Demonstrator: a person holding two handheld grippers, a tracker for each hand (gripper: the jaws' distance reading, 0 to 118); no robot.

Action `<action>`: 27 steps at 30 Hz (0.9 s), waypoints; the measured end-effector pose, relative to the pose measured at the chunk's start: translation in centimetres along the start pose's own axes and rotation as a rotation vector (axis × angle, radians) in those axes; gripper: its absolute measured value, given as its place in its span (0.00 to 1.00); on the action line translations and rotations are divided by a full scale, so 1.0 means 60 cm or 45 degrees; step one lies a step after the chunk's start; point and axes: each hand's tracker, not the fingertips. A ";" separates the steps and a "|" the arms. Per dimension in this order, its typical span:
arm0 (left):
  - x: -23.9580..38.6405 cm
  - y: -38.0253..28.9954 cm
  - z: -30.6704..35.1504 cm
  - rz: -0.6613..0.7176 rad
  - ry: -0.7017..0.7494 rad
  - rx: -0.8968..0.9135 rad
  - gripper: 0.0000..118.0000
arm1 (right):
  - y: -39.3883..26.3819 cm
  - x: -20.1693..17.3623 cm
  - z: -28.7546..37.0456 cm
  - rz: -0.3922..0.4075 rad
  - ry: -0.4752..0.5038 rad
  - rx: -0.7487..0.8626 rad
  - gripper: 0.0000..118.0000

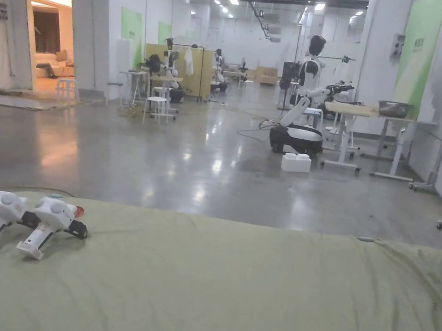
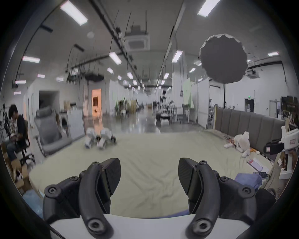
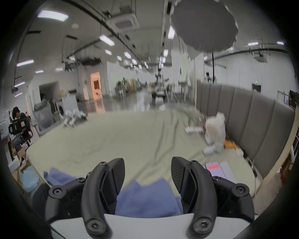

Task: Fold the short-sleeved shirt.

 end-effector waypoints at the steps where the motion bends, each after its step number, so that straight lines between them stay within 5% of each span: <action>1: 0.015 0.012 0.009 -0.018 0.000 0.029 0.66 | 0.010 -0.011 0.006 -0.003 0.004 0.050 0.54; 5: 0.056 0.036 0.031 -0.043 -0.012 0.080 0.64 | 0.028 -0.045 0.016 0.014 0.020 0.094 0.52; 7: 0.070 0.038 0.033 -0.088 0.021 0.072 0.60 | 0.029 -0.055 0.020 0.036 0.027 0.112 0.37; 9: 0.079 0.036 0.039 -0.133 -0.011 0.078 0.34 | 0.027 -0.063 0.023 0.060 0.022 0.134 0.14; 11: 0.078 0.034 0.041 -0.102 -0.066 0.079 0.05 | 0.025 -0.068 0.027 0.076 0.014 0.140 0.04; 12: 0.078 0.035 0.043 -0.085 -0.091 0.069 0.01 | 0.022 -0.069 0.029 0.086 0.016 0.144 0.01; 27: 0.040 0.046 0.036 0.102 -0.185 0.043 0.00 | 0.023 -0.084 0.037 0.101 0.034 0.177 0.00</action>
